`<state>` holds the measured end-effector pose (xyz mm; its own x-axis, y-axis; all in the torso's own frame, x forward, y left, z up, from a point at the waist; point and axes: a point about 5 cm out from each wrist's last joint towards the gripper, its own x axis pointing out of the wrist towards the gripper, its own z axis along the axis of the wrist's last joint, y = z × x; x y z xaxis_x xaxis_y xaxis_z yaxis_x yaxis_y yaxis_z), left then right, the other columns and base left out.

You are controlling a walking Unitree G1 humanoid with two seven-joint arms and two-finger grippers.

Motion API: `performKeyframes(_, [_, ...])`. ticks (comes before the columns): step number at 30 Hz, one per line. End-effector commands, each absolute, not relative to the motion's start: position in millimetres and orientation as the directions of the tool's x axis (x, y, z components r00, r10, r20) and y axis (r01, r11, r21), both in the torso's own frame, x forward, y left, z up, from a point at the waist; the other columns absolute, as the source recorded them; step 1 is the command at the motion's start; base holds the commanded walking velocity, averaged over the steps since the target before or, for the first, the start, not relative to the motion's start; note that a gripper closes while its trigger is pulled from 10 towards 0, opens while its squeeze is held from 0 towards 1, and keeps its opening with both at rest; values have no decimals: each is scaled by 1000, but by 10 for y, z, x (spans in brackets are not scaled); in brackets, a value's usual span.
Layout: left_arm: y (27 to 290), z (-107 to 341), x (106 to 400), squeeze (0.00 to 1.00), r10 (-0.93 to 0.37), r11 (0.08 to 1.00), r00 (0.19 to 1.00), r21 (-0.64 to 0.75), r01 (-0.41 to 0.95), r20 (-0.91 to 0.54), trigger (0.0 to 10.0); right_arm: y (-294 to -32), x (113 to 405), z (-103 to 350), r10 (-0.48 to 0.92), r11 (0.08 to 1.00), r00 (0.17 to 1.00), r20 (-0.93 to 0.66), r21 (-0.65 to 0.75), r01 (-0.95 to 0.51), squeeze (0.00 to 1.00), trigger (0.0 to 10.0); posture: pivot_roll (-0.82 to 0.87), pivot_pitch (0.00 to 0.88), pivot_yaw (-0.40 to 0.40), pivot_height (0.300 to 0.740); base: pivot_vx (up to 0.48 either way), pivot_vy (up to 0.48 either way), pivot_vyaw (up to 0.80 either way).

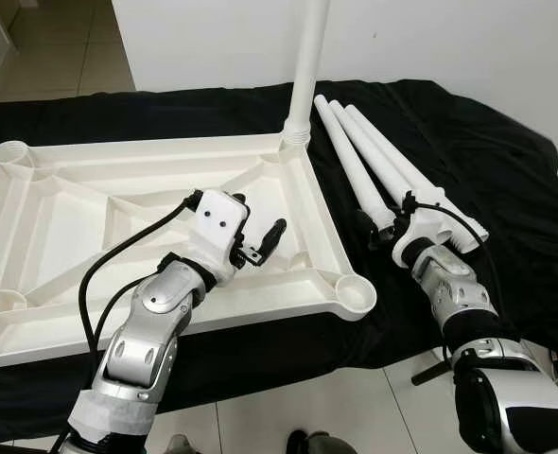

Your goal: Building children table

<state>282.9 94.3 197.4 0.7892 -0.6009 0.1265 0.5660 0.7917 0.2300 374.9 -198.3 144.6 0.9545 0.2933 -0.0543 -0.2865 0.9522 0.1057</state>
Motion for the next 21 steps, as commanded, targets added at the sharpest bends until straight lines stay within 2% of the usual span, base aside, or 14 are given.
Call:
performKeyframes(1, [934, 1948, 2806, 0, -609, 784, 785, 238, 574, 111, 10000, -1994, 3766, 1438, 293, 953, 954, -60, 102, -287, 0, 10000, 85, 141, -32, 740, 0, 0, 0])
performKeyframes(7, [940, 1949, 2810, 0, -607, 785, 787, 241, 571, 111, 10000, -1980, 3791, 1444, 296, 953, 953, -64, 91, -290, 0, 10000, 89, 137, -29, 740, 0, 0, 0])
performKeyframes(8, [941, 1952, 2812, 0, -606, 785, 787, 242, 570, 112, 10000, -1965, 3799, 1428, 301, 951, 950, -77, 102, -293, 0, 9020, 90, 136, -28, 740, 0, 0, 0])
performKeyframes(9, [941, 1952, 2812, 0, -606, 785, 787, 242, 570, 112, 10000, -1965, 3799, 1428, 301, 951, 950, -77, 102, -293, 0, 9020, 90, 136, -28, 740, 0, 0, 0])
performKeyframes(10, [940, 1958, 2814, 0, -605, 785, 788, 245, 568, 114, 10000, -1953, 3804, 1410, 300, 951, 950, -93, 103, -290, 0, 3608, 90, 136, -28, 740, 0, 0, 0])
performKeyframes(11, [940, 1958, 2814, 0, -605, 785, 788, 245, 568, 114, 10000, -1953, 3804, 1410, 300, 951, 950, -93, 103, -290, 0, 3608, 90, 136, -28, 740, 0, 0, 0])
performKeyframes(12, [937, 1964, 2814, 0, -605, 786, 788, 248, 567, 116, 10000, -1934, 3804, 1389, 309, 947, 945, -101, 126, -296, 0, 0, 94, 137, -31, 740, 0, 0, 0])
performKeyframes(21, [940, 1976, 2820, 0, -598, 790, 792, 254, 558, 120, 10000, -1942, 3741, 1205, 292, 951, 942, -165, 158, -267, 0, 0, 93, 134, -34, 740, 0, 0, 0])
